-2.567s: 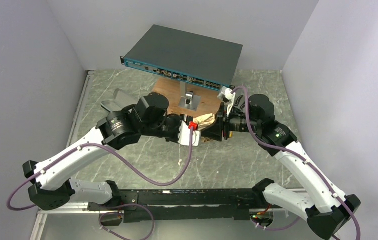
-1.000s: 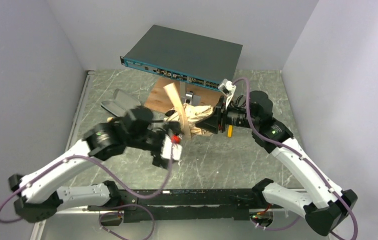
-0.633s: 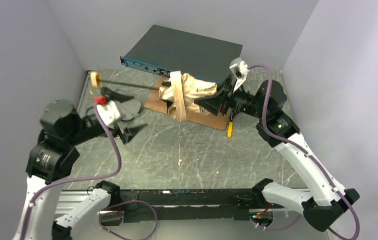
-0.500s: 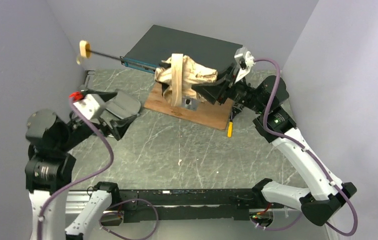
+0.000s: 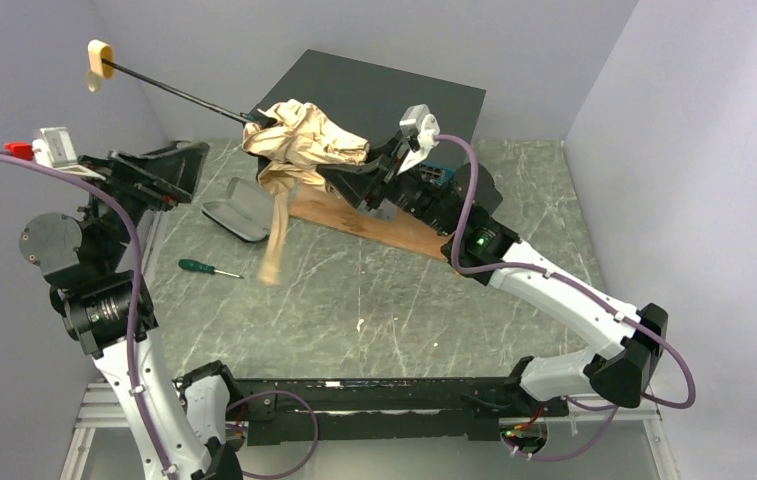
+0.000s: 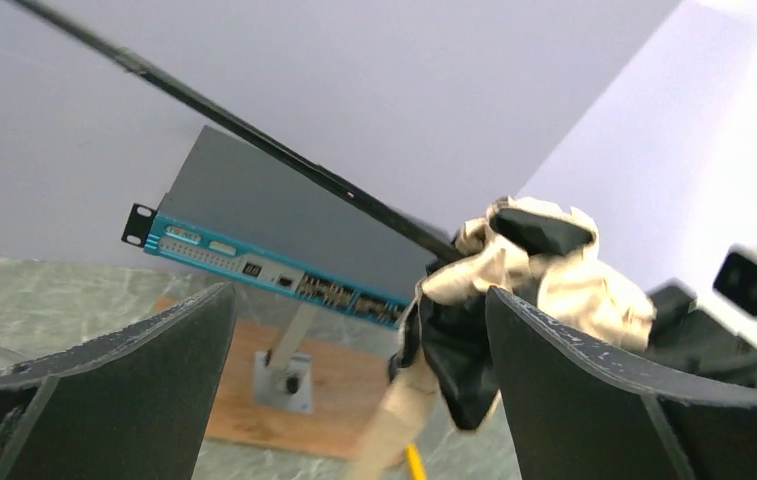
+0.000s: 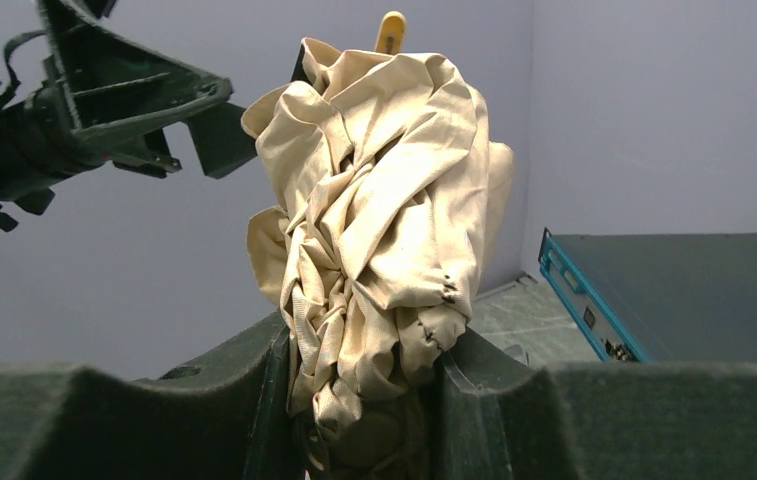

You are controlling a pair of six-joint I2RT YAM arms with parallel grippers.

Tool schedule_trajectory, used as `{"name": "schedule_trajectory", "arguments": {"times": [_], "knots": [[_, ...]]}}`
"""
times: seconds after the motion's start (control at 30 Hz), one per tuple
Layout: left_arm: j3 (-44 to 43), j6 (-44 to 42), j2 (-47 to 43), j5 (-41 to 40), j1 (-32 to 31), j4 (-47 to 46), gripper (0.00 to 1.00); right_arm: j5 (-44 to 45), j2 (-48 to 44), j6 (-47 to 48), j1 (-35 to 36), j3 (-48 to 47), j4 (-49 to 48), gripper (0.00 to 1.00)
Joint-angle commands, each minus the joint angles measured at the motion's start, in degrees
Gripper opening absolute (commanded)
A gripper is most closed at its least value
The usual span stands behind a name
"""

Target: Open the umbrella

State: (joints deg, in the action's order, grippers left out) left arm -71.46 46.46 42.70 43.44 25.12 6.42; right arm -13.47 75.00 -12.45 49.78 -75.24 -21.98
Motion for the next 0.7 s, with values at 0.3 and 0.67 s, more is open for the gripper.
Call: {"name": "schedule_trajectory", "arguments": {"times": [0.3,0.67], "knots": [[-4.19,28.26,2.74,-7.83,4.49,-3.96,0.95,5.73,3.41,5.76,6.03,-4.84,-15.26,0.0],[0.56,28.49,2.74,-8.39,4.5,-2.39,0.91,5.84,5.84,5.71,9.17,-6.12,-16.25,0.0]]}}
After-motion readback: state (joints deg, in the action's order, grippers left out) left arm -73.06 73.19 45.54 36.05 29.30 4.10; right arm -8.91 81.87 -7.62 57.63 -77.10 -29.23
